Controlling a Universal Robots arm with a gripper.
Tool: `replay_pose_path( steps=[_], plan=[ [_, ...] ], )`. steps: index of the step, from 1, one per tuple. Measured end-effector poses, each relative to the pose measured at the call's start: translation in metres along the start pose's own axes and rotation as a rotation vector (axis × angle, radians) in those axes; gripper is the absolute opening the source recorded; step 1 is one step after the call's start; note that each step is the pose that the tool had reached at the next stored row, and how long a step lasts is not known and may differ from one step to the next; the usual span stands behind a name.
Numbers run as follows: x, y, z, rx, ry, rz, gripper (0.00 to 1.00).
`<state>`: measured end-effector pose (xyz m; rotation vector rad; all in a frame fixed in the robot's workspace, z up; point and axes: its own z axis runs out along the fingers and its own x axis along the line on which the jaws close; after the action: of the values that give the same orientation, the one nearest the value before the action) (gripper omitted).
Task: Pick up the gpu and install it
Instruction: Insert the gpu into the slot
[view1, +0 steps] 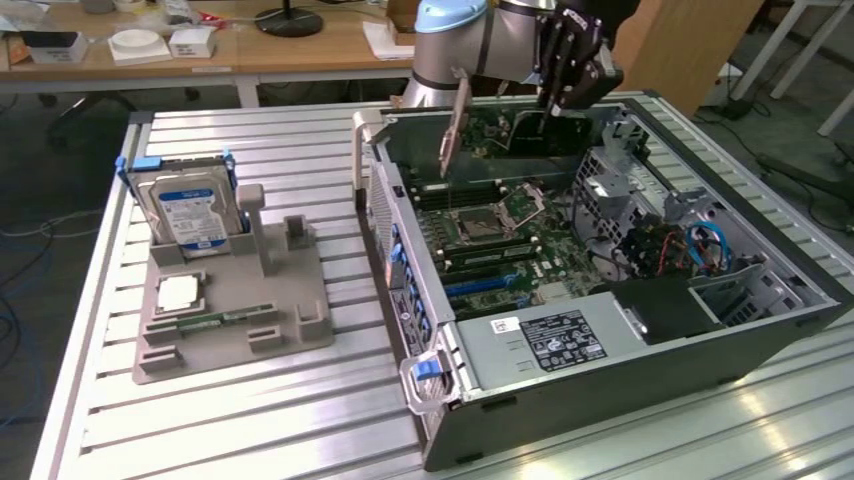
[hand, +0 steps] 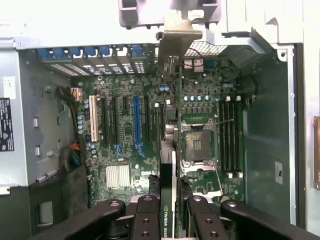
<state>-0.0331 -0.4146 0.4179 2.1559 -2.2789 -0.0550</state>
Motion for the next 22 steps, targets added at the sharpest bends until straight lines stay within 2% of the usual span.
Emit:
replay_pose_path(
  steps=[3, 5, 6, 10, 11, 14, 22],
  plan=[
    [0.0, 0.0, 0.0002, 0.005, 0.0004, -0.03, 0.25],
    [0.0, 0.0, 0.0002, 0.0132, 0.0005, -0.048, 0.25],
    [0.0, 0.0, 0.0002, 0.0202, 0.0007, -0.057, 0.25],
    [0.0, 0.0, 0.0006, 0.0636, -0.0002, -0.079, 0.25],
    [0.0, 0.0, 0.0008, 0.0688, -0.0004, -0.083, 0.25],
    [0.0003, -0.0001, 0.0024, 0.0783, -0.0005, -0.085, 0.25],
    [0.0005, -0.0002, 0.0061, 0.0816, 0.0003, -0.015, 0.25]
  ],
)
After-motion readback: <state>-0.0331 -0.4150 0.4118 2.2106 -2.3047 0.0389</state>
